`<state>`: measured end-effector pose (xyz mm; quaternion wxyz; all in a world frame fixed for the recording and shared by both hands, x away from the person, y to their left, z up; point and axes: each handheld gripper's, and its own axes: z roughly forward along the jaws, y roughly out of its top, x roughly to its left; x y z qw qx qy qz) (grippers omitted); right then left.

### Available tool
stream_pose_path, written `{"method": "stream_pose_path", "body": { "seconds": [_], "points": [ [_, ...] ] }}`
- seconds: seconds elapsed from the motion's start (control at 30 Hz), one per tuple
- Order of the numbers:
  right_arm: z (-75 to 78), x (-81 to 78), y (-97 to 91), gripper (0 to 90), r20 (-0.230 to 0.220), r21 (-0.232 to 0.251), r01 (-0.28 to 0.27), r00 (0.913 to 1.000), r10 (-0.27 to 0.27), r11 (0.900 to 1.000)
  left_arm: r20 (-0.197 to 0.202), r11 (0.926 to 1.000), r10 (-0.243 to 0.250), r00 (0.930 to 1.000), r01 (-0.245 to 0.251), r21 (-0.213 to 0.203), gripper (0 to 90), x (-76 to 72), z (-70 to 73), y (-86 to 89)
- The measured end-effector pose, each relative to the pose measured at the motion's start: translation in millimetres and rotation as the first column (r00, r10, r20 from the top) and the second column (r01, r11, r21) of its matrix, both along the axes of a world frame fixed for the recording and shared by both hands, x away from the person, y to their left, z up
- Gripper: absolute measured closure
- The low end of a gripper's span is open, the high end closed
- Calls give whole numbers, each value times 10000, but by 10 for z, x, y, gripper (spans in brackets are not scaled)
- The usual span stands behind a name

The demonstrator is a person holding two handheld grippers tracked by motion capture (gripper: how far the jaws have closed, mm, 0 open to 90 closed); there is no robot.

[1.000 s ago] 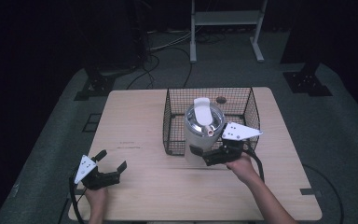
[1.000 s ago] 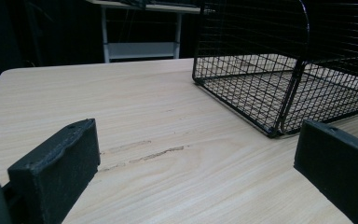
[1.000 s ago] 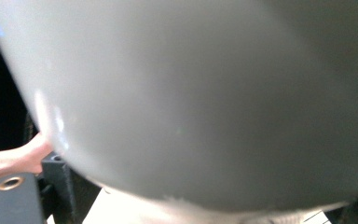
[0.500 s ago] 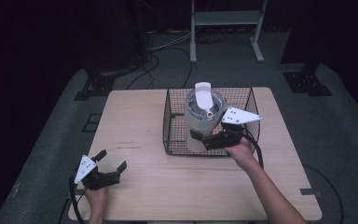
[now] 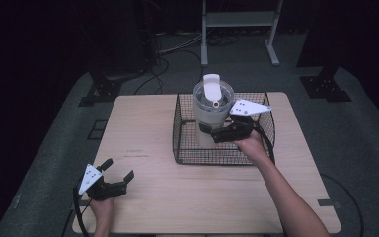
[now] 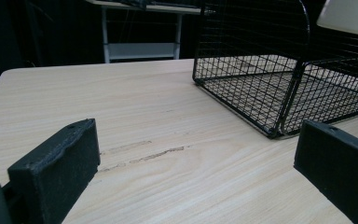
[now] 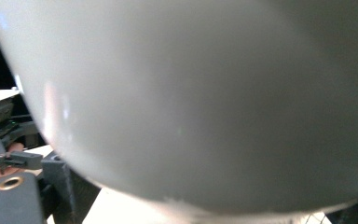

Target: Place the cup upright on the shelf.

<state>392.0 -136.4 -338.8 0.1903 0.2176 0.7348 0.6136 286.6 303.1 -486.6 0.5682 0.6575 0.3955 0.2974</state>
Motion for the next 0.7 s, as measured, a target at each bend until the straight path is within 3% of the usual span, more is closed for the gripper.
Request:
{"method": "stream_pose_path", "body": {
  "seconds": [0.4,0.7],
  "points": [
    [116,265,119,93,116,-143,9,9999,-7,9999,14,9999,15,10000,-15,-114,0,1,-1,11],
    [78,420,184,88,-145,-360,-190,9997,185,9992,15,10000,-7,10000,7,-53,0,-1,-1,2]
  ]
}}
